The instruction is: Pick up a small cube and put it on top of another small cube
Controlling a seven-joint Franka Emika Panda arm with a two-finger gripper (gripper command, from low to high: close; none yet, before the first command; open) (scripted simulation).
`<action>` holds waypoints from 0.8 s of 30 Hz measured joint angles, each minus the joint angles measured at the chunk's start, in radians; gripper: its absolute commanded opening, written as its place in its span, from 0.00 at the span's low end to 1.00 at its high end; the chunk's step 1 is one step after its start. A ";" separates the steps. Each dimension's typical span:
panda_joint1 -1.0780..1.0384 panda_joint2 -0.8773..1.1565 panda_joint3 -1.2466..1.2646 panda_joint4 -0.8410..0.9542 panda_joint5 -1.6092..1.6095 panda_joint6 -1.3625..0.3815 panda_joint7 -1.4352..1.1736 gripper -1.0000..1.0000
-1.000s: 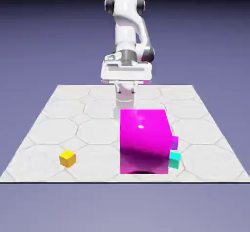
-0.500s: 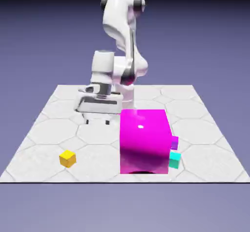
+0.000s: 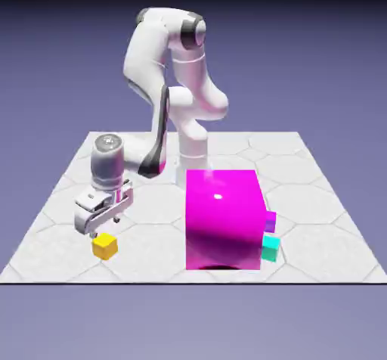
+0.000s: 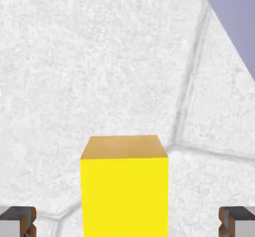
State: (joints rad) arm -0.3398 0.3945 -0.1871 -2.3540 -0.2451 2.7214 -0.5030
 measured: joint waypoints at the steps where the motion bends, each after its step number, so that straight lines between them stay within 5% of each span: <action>1: -0.003 0.036 0.000 0.007 -0.001 0.030 0.002 0.50; 2: -0.007 0.072 -0.001 0.014 -0.002 0.059 0.005 0.50; 3: -0.009 0.097 -0.001 0.018 -0.002 0.079 0.007 0.00; 10: 0.008 -0.084 0.001 -0.016 0.002 -0.070 -0.006 0.00; 24: 0.203 -0.273 0.502 0.241 0.146 -0.544 0.429 0.00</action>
State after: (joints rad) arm -0.1369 0.1211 0.3150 -2.1128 -0.0992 2.1771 -0.0739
